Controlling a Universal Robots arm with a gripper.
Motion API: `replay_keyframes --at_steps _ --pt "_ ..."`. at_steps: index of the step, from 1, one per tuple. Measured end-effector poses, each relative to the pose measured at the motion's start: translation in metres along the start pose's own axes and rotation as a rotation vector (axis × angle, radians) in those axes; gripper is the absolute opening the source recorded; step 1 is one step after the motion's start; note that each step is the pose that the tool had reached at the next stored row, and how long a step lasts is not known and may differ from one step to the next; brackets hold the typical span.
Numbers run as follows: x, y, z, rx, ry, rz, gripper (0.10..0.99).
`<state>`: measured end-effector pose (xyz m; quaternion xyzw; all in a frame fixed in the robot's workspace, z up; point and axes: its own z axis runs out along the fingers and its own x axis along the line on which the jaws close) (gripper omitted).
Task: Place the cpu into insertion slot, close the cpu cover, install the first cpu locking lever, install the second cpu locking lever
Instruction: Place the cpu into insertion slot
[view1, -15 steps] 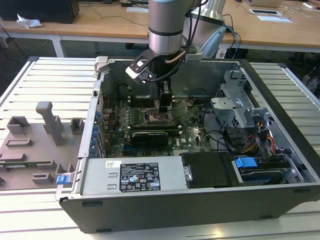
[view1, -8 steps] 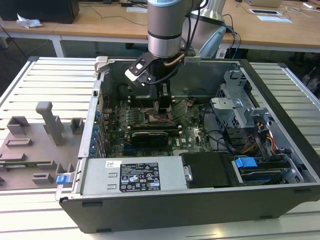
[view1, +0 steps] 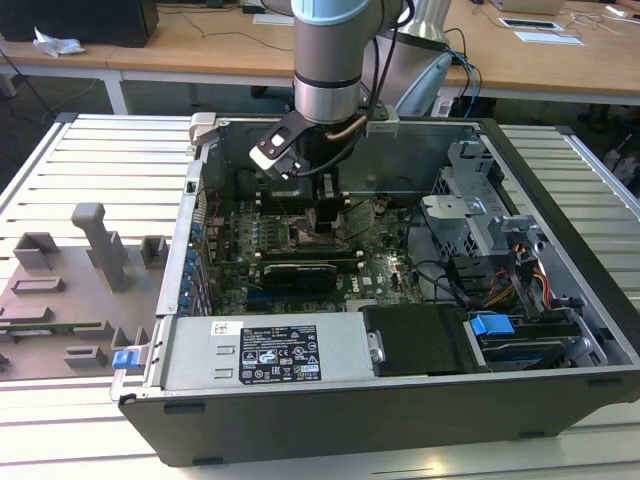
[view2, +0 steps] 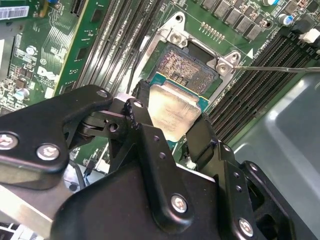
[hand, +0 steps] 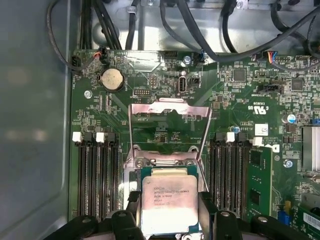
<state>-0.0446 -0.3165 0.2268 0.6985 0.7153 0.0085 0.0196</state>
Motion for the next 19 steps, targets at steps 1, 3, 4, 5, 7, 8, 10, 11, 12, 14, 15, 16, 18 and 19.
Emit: replay_keyframes --at_steps 1,3,4,5,7,8,10,11,12,14,15,16,18,19 --pt "0.0002 -0.0009 0.0008 0.0 0.0 0.0 0.541" --pt "0.0007 -0.0032 0.0024 0.0 0.0 0.0 0.541" --pt "0.0012 -0.0054 0.0044 0.0 0.0 0.0 0.541" --pt "0.0019 -0.0072 0.006 0.0 0.0 0.0 0.541" --pt "0.0033 -0.0102 0.0087 0.0 0.0 0.0 0.541" --pt "0.0037 -0.0108 0.0096 0.0 -0.0001 0.001 0.541" --pt "0.005 -0.0121 0.0137 0.0 -0.0003 0.008 0.541" --pt "0.0051 -0.0124 0.0153 0.0 -0.0007 0.016 0.541" --pt "0.0051 -0.0124 0.0166 0.0 -0.001 0.02 0.541" --pt "0.0052 -0.0126 0.0183 0.0 -0.0012 0.021 0.541" --pt "0.0052 -0.0126 0.0188 0.0 -0.0012 0.021 0.541" --pt "0.0051 -0.0127 0.02 0.0 -0.0016 0.022 0.541" --pt "0.0051 -0.0127 0.0218 0.001 -0.0031 0.033 0.541" --pt "0.0051 -0.0128 0.0229 0.001 -0.004 0.044 0.541"
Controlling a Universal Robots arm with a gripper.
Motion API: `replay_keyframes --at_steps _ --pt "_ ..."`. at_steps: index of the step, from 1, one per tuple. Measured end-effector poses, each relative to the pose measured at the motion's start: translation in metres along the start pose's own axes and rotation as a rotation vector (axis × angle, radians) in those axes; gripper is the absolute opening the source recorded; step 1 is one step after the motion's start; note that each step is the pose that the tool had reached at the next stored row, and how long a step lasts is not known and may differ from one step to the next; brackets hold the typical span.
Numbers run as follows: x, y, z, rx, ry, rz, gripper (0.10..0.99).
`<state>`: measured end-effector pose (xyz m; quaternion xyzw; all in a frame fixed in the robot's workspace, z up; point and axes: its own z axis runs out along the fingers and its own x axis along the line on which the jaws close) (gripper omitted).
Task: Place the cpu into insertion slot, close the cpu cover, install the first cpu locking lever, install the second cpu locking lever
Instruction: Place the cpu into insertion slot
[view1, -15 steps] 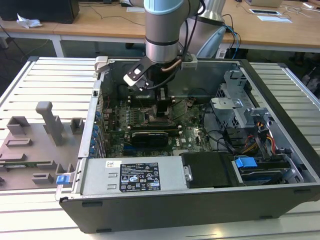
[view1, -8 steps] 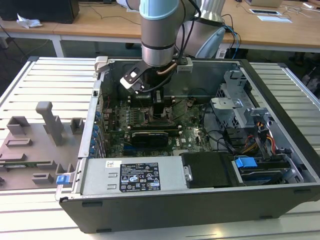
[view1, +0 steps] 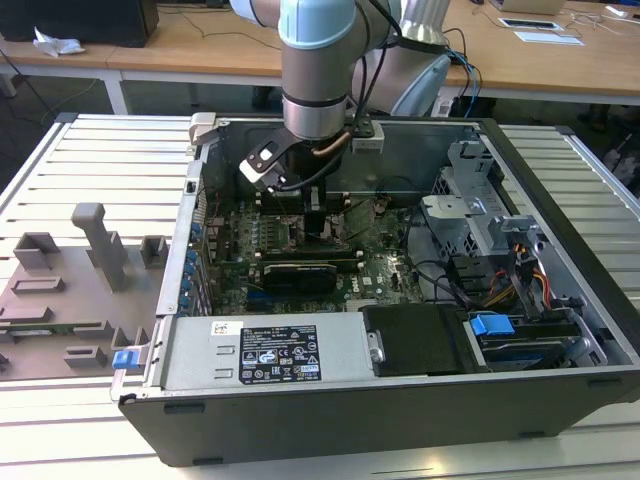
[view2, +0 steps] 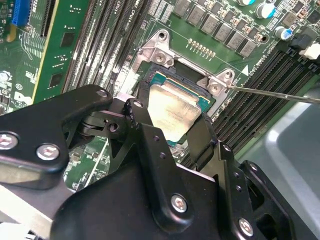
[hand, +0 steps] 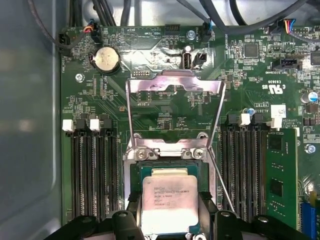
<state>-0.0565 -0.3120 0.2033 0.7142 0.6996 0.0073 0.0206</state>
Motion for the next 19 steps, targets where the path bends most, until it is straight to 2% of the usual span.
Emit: replay_keyframes --at_steps 14,16,17,19 --pt "0.0001 0.0 0.0047 0.0 -0.0001 0.001 0.541" --pt "0.0002 0.0 0.0048 0.0 0.0001 0.001 0.549" --pt "0.0002 0.0 0.0048 0.0 0.0 0.001 0.612" --pt "-0.0002 0.0 0.0049 0.0 0.0002 0.001 0.612"
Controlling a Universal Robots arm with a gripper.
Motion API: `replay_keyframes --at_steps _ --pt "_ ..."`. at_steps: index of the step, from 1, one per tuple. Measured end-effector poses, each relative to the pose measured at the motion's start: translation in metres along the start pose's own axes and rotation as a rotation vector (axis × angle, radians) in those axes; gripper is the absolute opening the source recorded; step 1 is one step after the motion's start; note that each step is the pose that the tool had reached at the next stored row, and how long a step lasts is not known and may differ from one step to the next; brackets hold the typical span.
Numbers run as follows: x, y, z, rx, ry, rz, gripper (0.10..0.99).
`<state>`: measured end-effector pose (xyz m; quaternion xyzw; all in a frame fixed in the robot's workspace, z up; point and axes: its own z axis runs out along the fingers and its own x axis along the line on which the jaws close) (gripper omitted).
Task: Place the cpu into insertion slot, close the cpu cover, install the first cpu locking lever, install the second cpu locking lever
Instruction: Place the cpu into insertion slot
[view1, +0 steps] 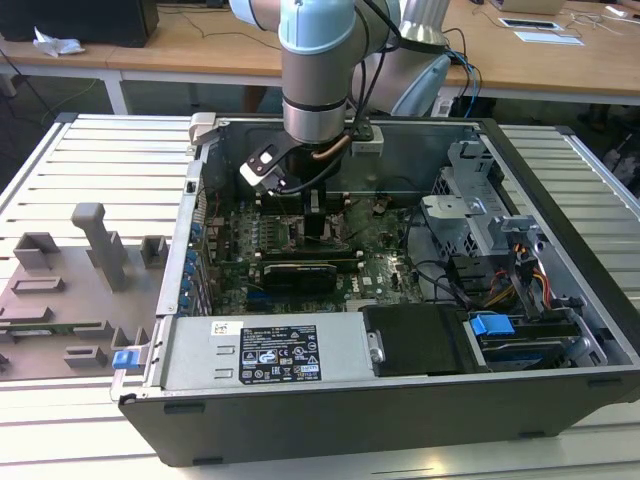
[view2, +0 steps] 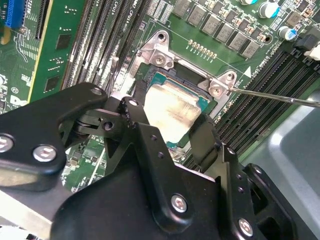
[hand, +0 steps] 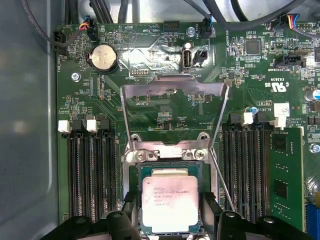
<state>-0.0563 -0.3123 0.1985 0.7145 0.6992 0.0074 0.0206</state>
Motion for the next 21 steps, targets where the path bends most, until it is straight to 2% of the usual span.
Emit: replay_keyframes --at_steps 11,14,15,16,17,19,21 --pt "-0.004 0.0002 -0.0037 0.0 0.0 0.0 0.612" --pt "-0.0073 0.0002 -0.0038 0.0 0.0044 0.0 0.612" --pt "-0.0074 0.0003 -0.0037 0.0 0.0183 0.0 0.612" --pt "-0.0073 0.0003 -0.0037 0.001 0.0446 0.001 0.612" --pt "-0.0073 0.0003 -0.0037 0.002 0.0658 0.002 0.612" --pt "-0.0074 0.0003 -0.0038 0.002 0.0687 0.003 0.612" --pt "-0.0078 0.0004 -0.005 0.001 0.0625 0.002 0.612"
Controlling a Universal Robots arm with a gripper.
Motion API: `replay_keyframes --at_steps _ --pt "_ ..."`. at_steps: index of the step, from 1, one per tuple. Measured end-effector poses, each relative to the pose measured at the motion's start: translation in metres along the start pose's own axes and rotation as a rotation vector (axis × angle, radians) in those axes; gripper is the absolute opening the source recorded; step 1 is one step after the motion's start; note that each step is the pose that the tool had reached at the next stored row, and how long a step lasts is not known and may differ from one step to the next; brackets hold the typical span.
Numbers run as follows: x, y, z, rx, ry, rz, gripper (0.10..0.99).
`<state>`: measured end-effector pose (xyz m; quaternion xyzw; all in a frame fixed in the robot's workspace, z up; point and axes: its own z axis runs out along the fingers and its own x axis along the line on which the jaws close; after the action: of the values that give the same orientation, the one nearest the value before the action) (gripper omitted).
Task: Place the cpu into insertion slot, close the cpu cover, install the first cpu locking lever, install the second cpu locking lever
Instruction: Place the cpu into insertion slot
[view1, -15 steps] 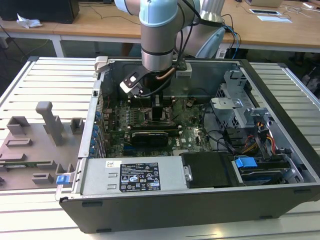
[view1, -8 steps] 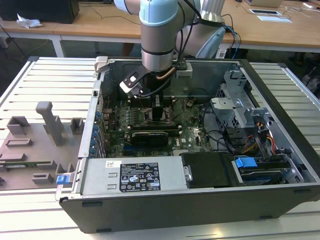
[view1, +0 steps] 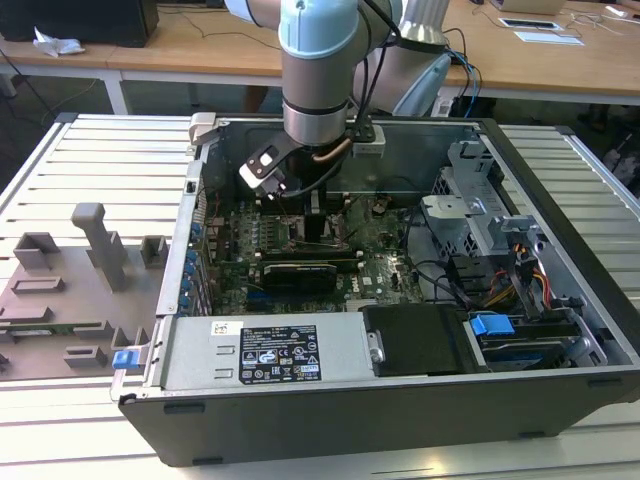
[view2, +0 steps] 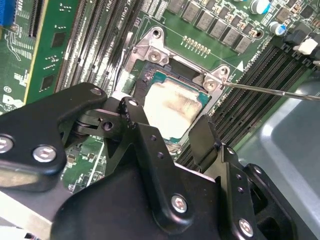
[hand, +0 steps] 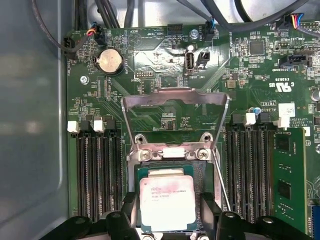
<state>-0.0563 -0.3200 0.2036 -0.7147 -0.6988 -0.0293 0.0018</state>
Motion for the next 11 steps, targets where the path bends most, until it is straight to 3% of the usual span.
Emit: replay_keyframes --at_steps 7,11 --pt "0.0 0.0 0.0001 0.001 -0.0387 -0.001 0.612" --pt "0.0 0.0 0.0001 0.001 -0.0449 -0.002 0.612"
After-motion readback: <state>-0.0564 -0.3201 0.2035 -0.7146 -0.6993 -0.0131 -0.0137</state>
